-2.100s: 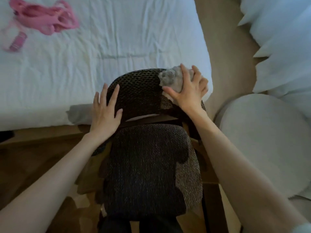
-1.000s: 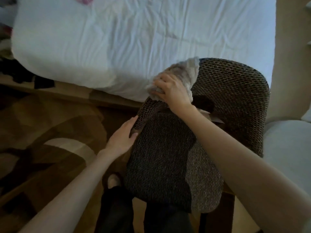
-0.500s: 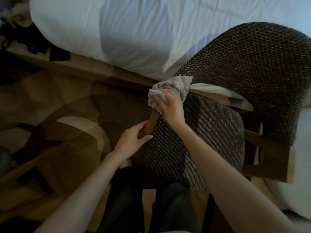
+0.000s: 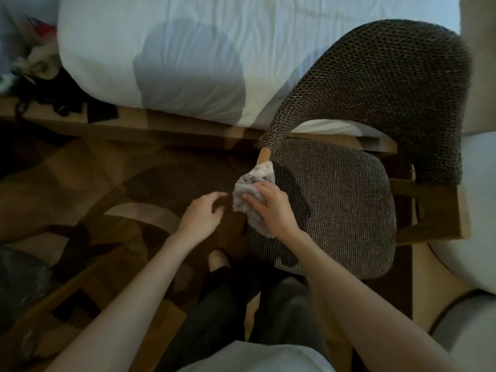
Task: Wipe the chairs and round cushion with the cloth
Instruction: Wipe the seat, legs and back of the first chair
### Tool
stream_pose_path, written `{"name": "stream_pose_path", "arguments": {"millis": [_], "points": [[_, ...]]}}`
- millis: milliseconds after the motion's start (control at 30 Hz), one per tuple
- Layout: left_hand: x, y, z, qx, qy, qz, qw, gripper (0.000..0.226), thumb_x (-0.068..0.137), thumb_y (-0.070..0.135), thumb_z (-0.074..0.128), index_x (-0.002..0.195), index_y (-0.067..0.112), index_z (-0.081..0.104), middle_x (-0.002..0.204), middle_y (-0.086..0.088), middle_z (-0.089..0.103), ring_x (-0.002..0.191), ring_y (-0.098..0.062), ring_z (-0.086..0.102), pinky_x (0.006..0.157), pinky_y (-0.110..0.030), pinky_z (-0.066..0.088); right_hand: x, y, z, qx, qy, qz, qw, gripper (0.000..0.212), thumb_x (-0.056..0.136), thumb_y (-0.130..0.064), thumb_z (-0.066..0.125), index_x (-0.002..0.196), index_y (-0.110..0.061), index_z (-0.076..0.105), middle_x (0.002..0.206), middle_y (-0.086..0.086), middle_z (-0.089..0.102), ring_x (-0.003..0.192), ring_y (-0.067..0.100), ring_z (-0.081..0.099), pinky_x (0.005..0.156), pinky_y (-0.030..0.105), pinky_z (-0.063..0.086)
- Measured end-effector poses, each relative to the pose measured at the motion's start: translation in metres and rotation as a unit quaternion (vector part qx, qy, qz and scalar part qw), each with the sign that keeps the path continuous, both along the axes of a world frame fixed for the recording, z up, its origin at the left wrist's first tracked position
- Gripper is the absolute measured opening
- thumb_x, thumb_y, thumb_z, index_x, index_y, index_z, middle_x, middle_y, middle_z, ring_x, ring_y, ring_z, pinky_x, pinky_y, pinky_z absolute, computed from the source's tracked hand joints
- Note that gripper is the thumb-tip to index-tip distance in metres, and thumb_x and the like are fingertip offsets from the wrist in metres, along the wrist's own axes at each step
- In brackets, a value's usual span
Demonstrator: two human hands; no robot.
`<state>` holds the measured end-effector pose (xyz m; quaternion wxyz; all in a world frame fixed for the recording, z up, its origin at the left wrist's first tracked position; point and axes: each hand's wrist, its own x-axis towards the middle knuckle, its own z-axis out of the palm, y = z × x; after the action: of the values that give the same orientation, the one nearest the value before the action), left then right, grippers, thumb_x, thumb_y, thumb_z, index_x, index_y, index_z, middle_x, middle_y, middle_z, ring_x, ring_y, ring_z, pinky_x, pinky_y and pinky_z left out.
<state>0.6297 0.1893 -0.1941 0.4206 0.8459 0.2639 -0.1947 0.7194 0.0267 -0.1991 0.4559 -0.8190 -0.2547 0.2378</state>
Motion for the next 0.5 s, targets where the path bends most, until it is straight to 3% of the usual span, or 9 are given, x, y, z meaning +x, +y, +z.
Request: {"name": "stream_pose_path", "arguments": {"millis": [100, 167, 233, 300, 400, 500], "points": [[0.011, 0.002, 0.008, -0.012, -0.018, 0.002, 1.0, 0.041, 0.096, 0.021, 0.051, 0.137, 0.026, 0.048, 0.134, 0.004, 0.055, 0.117, -0.011, 0.054, 0.093, -0.026, 0.047, 0.019, -0.007, 0.022, 0.039, 0.03, -0.116, 0.992, 0.01, 0.092, -0.02, 0.064, 0.098, -0.028, 0.066, 0.099, -0.018, 0.059, 0.093, -0.008, 0.058, 0.086, 0.016, 0.046], [0.026, 0.001, 0.012, -0.028, -0.031, 0.008, 0.999, 0.044, 0.097, 0.023, 0.051, 0.14, 0.027, 0.043, 0.139, 0.004, 0.05, 0.119, -0.01, 0.053, 0.095, -0.027, 0.048, 0.043, -0.015, 0.037, 0.034, -0.019, -0.214, 0.976, 0.008, 0.093, -0.026, 0.062, 0.099, -0.031, 0.061, 0.099, -0.014, 0.059, 0.093, -0.002, 0.058, 0.085, 0.02, 0.047], [0.048, -0.003, 0.014, -0.031, -0.054, 0.014, 0.998, 0.048, 0.098, 0.025, 0.05, 0.143, 0.028, 0.037, 0.145, 0.003, 0.043, 0.122, -0.012, 0.051, 0.094, -0.025, 0.045, 0.076, -0.023, 0.053, 0.049, -0.064, -0.291, 0.953, 0.002, 0.095, -0.03, 0.059, 0.096, -0.032, 0.059, 0.101, -0.007, 0.058, 0.092, -0.005, 0.054, 0.083, 0.014, 0.044], [0.075, -0.009, 0.015, -0.034, -0.078, 0.021, 0.996, 0.052, 0.098, 0.026, 0.048, 0.147, 0.029, 0.03, 0.15, 0.002, 0.036, 0.128, -0.015, 0.046, 0.098, -0.026, 0.041, 0.112, -0.029, 0.063, 0.057, -0.112, -0.338, 0.933, 0.011, 0.096, -0.031, 0.056, 0.098, -0.022, 0.063, 0.104, 0.0, 0.058, 0.091, -0.004, 0.052, 0.083, 0.012, 0.042], [0.123, -0.018, 0.013, -0.048, -0.103, 0.032, 0.993, 0.057, 0.099, 0.029, 0.047, 0.15, 0.028, 0.021, 0.155, 0.0, 0.026, 0.138, -0.019, 0.033, 0.108, -0.034, 0.031, 0.169, -0.034, 0.067, 0.033, -0.191, -0.348, 0.917, 0.03, 0.097, -0.03, 0.053, 0.111, -0.004, 0.062, 0.117, 0.005, 0.053, 0.107, 0.013, 0.051, 0.095, 0.022, 0.042], [0.17, -0.028, 0.006, -0.038, -0.14, 0.03, 0.989, 0.06, 0.1, 0.029, 0.045, 0.152, 0.025, 0.015, 0.157, -0.002, 0.019, 0.143, -0.017, 0.02, 0.108, -0.027, 0.018, 0.223, -0.031, 0.063, 0.017, -0.26, -0.327, 0.908, 0.037, 0.098, -0.027, 0.052, 0.126, -0.003, 0.055, 0.134, 0.015, 0.044, 0.124, 0.021, 0.041, 0.108, 0.021, 0.032]]}}
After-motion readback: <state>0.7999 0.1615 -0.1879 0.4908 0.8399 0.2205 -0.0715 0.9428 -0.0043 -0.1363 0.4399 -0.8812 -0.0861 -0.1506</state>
